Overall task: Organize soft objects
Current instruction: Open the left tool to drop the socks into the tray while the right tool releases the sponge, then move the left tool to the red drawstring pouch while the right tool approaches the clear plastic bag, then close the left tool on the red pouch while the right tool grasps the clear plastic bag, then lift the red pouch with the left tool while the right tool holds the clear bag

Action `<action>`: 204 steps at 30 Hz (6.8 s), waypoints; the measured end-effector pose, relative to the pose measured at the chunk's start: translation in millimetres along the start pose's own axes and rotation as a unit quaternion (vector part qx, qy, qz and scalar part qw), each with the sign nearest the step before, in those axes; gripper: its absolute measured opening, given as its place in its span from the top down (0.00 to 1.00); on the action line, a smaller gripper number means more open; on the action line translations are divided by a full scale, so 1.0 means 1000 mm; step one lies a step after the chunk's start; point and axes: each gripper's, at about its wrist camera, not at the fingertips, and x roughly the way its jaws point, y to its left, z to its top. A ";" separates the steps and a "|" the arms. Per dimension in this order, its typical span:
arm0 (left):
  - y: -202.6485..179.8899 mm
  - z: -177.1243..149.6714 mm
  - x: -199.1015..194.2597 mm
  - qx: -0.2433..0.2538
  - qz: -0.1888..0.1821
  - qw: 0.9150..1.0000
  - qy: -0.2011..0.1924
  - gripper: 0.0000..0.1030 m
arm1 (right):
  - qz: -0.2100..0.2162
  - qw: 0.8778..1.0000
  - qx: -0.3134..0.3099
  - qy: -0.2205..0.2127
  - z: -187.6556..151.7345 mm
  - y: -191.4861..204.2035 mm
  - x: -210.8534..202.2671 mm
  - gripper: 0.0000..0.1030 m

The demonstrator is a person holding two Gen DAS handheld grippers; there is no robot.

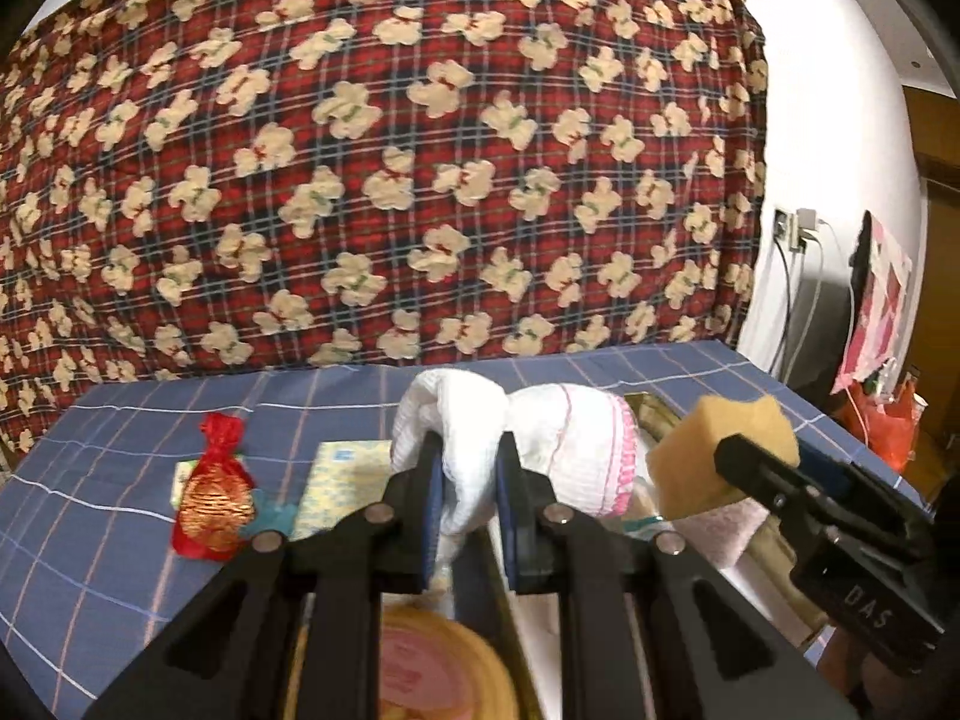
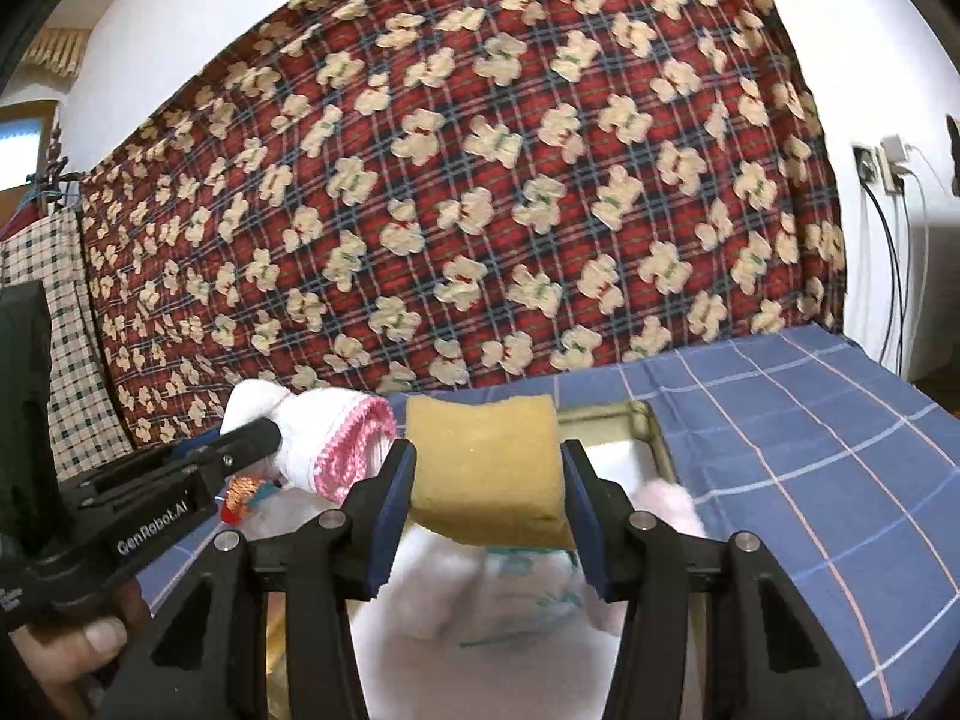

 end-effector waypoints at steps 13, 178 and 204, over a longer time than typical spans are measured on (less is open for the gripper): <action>-0.030 -0.009 0.022 0.010 -0.032 0.999 0.043 0.87 | -0.024 1.000 -0.003 0.019 -0.013 -0.020 -0.012 0.50; 0.140 -0.051 -0.020 -0.051 0.111 0.991 -0.049 0.92 | 0.130 0.980 -0.138 0.064 0.001 0.155 0.052 0.64; 0.111 -0.047 -0.017 -0.045 0.093 0.994 -0.046 0.92 | 0.119 0.985 -0.119 0.045 0.003 0.129 0.044 0.64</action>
